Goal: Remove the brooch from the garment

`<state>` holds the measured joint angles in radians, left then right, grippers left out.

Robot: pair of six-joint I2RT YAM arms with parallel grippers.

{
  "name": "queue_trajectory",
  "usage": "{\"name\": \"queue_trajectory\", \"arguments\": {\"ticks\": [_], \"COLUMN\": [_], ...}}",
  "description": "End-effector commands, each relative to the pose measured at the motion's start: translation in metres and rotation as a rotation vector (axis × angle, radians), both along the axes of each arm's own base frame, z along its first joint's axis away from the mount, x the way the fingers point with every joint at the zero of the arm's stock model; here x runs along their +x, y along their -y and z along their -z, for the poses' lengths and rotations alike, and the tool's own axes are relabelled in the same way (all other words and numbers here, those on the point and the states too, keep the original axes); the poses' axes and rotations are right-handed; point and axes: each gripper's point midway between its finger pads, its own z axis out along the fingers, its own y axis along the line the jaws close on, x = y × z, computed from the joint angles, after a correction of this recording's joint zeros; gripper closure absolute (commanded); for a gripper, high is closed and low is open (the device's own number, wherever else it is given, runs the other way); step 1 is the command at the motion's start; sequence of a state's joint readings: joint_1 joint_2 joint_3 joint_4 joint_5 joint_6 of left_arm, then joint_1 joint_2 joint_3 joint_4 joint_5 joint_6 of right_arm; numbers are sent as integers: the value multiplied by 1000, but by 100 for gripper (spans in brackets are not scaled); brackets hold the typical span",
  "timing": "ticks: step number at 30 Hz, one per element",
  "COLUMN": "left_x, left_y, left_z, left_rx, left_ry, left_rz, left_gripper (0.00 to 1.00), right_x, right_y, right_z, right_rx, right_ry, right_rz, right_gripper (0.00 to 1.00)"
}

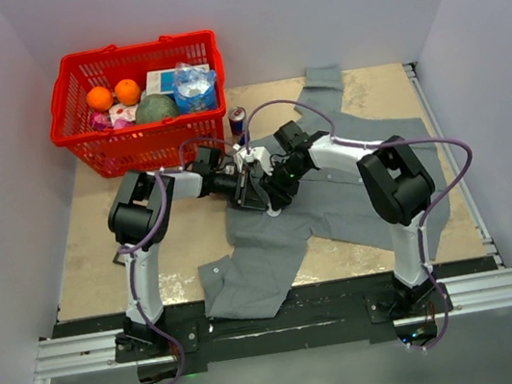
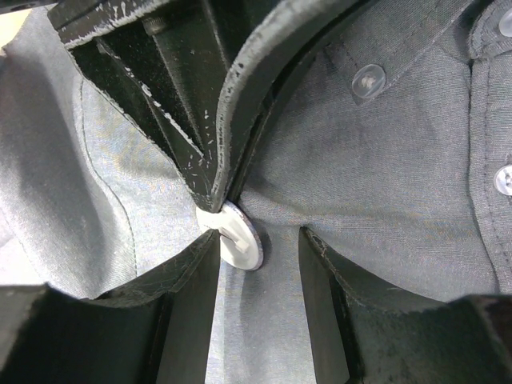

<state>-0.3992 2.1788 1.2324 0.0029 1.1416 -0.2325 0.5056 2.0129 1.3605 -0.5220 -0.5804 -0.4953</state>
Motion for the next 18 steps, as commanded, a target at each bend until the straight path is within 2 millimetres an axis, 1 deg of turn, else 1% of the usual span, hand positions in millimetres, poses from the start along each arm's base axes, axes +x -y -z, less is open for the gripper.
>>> {"name": "queue_trajectory", "arguments": {"ticks": [1,9,18], "left_x": [9,10,10], "left_y": [3,3,2], "left_z": [-13,-14,-14], "left_rx": [-62,-63,-66], "left_ry": [14,18,19], "left_rz": [9,8,9], "left_gripper": [100,100,100], "right_x": [-5,-7,-8], "right_y": [-1,2,7], "right_z": [15,20,20], "right_rx": [-52,-74,-110], "right_ry": [16,0,-36], "right_rz": [-1,12,39], "right_gripper": [53,53,53]}}
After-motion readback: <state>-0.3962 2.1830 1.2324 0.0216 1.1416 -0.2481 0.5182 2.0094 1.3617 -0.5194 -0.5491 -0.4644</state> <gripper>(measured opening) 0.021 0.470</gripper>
